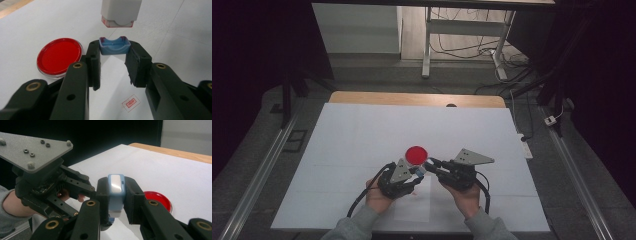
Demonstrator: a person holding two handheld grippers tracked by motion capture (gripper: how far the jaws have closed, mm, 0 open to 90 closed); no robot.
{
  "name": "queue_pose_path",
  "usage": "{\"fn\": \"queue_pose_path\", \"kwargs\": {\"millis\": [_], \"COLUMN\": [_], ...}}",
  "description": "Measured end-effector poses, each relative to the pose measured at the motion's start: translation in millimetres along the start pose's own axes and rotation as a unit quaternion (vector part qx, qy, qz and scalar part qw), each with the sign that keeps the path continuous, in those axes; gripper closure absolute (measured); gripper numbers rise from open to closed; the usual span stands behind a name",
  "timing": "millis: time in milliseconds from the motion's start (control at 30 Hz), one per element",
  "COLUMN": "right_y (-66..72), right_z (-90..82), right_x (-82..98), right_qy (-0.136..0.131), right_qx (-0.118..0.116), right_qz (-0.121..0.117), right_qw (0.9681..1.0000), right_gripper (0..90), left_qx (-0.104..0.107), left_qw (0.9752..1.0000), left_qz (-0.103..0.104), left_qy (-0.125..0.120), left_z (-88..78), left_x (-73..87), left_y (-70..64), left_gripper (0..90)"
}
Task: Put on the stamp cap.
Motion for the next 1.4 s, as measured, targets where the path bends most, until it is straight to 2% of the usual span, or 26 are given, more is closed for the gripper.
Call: {"fn": "queue_pose_path", "kwargs": {"millis": [200, 1033, 1400], "right_y": [2.9, 5.3, 6.8], "right_z": [3.6, 10.5, 11.4], "right_x": [1.2, 5.8, 6.9], "right_qy": [0.006, 0.021, 0.026], "right_qx": [0.001, 0.019, 0.027], "right_qz": [0.001, 0.033, 0.038], "right_qw": [1.0, 0.9991, 0.9986], "right_gripper": [74.7, 74.7, 74.8], "left_qx": [0.0, -0.006, -0.016], "left_qw": [1.0, 1.0, 0.9999], "left_qz": [-0.001, 0.001, 0.002], "left_qy": [0.0, -0.003, -0.002], "left_z": [0.0, 0.5, 0.6], "left_x": [0.1, 0.2, 0.7], "left_y": [0.3, -0.4, -0.1], "left_gripper": [65.6, 65.5, 65.6]}}
Point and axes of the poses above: each handheld gripper's, and its own axes: z roughly forward along the jaws, x roughly out of its underside, y roughly to its left, the point moved 4 cm from there along z, roughly forward along the jaws, and after that the axes turned 2 degrees about -z, right-handed, at the moved point
